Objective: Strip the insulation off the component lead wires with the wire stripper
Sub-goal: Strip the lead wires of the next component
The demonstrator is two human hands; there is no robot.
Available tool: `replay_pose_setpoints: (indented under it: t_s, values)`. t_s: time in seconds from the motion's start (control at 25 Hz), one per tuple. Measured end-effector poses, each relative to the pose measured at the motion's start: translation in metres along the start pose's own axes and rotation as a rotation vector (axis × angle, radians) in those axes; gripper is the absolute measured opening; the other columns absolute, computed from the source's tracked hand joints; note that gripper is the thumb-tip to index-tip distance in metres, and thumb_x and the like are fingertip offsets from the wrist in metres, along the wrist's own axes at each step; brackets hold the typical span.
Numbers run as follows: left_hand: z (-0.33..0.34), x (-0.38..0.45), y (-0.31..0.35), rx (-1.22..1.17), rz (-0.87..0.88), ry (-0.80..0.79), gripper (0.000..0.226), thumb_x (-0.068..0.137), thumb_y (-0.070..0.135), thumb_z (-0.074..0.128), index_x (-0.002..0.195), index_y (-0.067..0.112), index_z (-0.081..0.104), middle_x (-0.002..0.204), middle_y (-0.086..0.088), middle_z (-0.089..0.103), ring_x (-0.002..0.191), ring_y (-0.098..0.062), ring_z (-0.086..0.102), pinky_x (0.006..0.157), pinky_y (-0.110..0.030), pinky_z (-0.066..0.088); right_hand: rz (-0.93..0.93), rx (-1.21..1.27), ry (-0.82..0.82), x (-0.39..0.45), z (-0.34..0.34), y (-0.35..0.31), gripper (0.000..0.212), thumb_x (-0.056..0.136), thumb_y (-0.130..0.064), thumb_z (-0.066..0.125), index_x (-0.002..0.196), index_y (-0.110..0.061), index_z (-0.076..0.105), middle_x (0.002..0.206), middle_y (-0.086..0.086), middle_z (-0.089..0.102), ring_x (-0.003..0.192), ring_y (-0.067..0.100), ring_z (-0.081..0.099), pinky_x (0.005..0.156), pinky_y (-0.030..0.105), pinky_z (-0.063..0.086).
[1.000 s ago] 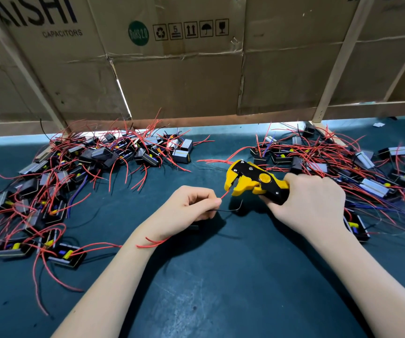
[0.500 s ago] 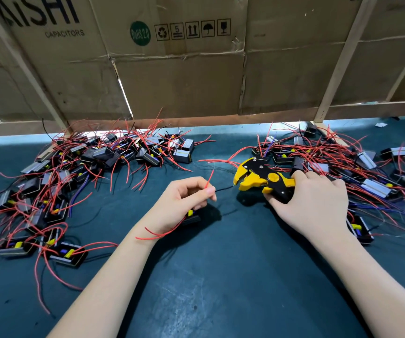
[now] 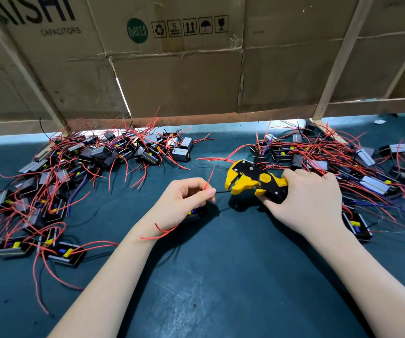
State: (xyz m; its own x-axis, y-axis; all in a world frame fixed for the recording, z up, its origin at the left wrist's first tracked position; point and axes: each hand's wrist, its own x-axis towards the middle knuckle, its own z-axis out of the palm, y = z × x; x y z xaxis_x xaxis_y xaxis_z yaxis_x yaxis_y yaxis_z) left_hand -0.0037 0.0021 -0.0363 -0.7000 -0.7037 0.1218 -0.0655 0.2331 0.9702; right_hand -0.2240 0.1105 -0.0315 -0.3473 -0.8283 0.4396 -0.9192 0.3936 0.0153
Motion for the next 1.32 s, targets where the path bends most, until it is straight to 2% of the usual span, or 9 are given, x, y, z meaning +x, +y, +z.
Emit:
replay_pose_setpoints:
  t_s: [0.2, 0.44, 0.68, 0.84, 0.96, 1.04, 1.16, 1.24, 1.32]
  values:
    - [-0.001, 0.0, 0.0, 0.014, 0.006, -0.007, 0.02, 0.089, 0.025, 0.06, 0.077, 0.009, 0.064, 0.071, -0.001, 0.059, 0.056, -0.005, 0.037, 0.056, -0.014, 0.033, -0.011, 0.002, -0.016, 0.001, 0.0, 0.002, 0.054, 0.073, -0.072, 0.057, 0.067, -0.02, 0.043, 0.069, 0.001, 0.059, 0.073, 0.028, 0.063, 0.069, 0.036, 0.027]
    - [-0.002, -0.001, 0.001, 0.012, 0.015, 0.0, 0.022, 0.085, 0.031, 0.06, 0.076, 0.011, 0.064, 0.075, -0.015, 0.052, 0.057, -0.008, 0.035, 0.056, -0.018, 0.031, -0.007, 0.006, -0.033, 0.001, 0.0, 0.003, 0.054, 0.074, -0.073, 0.055, 0.068, -0.021, 0.043, 0.07, -0.001, 0.058, 0.076, 0.027, 0.063, 0.07, 0.036, 0.028]
    - [-0.003, -0.001, 0.0, 0.024, 0.025, -0.017, 0.021, 0.086, 0.029, 0.06, 0.075, 0.012, 0.064, 0.071, -0.007, 0.055, 0.058, -0.009, 0.036, 0.055, -0.017, 0.032, 0.104, -0.013, -0.074, 0.002, -0.003, 0.003, 0.059, 0.071, -0.079, 0.054, 0.066, -0.021, 0.058, 0.067, 0.0, 0.058, 0.075, 0.029, 0.063, 0.058, 0.028, 0.032]
    - [-0.005, -0.001, -0.002, 0.055, 0.012, 0.023, 0.02, 0.091, 0.025, 0.063, 0.075, 0.013, 0.065, 0.07, -0.011, 0.052, 0.059, -0.011, 0.038, 0.058, -0.024, 0.033, 0.028, 0.094, 0.141, -0.001, -0.001, 0.002, 0.055, 0.075, -0.068, 0.059, 0.073, -0.013, 0.059, 0.069, 0.007, 0.059, 0.072, 0.032, 0.062, 0.068, 0.037, 0.033]
    - [-0.01, -0.002, -0.003, 0.369, 0.026, 0.124, 0.021, 0.085, 0.042, 0.07, 0.082, 0.022, 0.065, 0.073, 0.008, 0.056, 0.063, -0.006, 0.045, 0.065, -0.023, 0.038, 0.055, 0.157, 0.146, -0.001, 0.001, 0.0, 0.056, 0.075, -0.066, 0.064, 0.079, -0.011, 0.058, 0.075, 0.008, 0.06, 0.077, 0.033, 0.061, 0.073, 0.039, 0.035]
    - [-0.018, -0.005, 0.0, 0.644, -0.012, 0.193, 0.033, 0.075, 0.058, 0.07, 0.087, 0.029, 0.062, 0.071, 0.01, 0.054, 0.061, -0.004, 0.045, 0.062, -0.023, 0.039, 0.101, 0.207, 0.099, -0.001, -0.001, 0.002, 0.053, 0.073, -0.067, 0.063, 0.075, -0.015, 0.053, 0.073, 0.004, 0.059, 0.077, 0.032, 0.062, 0.072, 0.039, 0.038]
    - [-0.021, -0.008, 0.007, 0.703, -0.052, 0.215, 0.027, 0.078, 0.042, 0.078, 0.089, 0.025, 0.061, 0.062, 0.008, 0.057, 0.052, -0.003, 0.048, 0.059, -0.022, 0.039, 0.126, 0.281, 0.043, -0.002, -0.008, 0.004, 0.05, 0.072, -0.068, 0.061, 0.072, -0.02, 0.051, 0.072, 0.001, 0.059, 0.077, 0.032, 0.063, 0.071, 0.041, 0.047]
    - [-0.008, -0.008, 0.012, 0.566, -0.061, 0.226, 0.028, 0.081, 0.023, 0.079, 0.102, 0.02, 0.061, 0.073, 0.003, 0.064, 0.054, 0.0, 0.054, 0.064, -0.02, 0.043, 0.132, 0.348, 0.018, -0.002, -0.014, 0.001, 0.047, 0.072, -0.067, 0.062, 0.073, -0.022, 0.053, 0.072, 0.0, 0.059, 0.077, 0.032, 0.062, 0.072, 0.042, 0.048]
    - [0.01, -0.009, 0.015, 0.081, -0.126, 0.083, 0.058, 0.086, 0.008, 0.072, 0.135, 0.02, 0.044, 0.113, -0.006, 0.065, 0.084, -0.008, 0.07, 0.081, -0.028, 0.056, 0.146, 0.429, 0.017, -0.002, -0.018, -0.001, 0.044, 0.072, -0.066, 0.063, 0.075, -0.023, 0.057, 0.072, 0.0, 0.061, 0.076, 0.031, 0.06, 0.07, 0.038, 0.048]
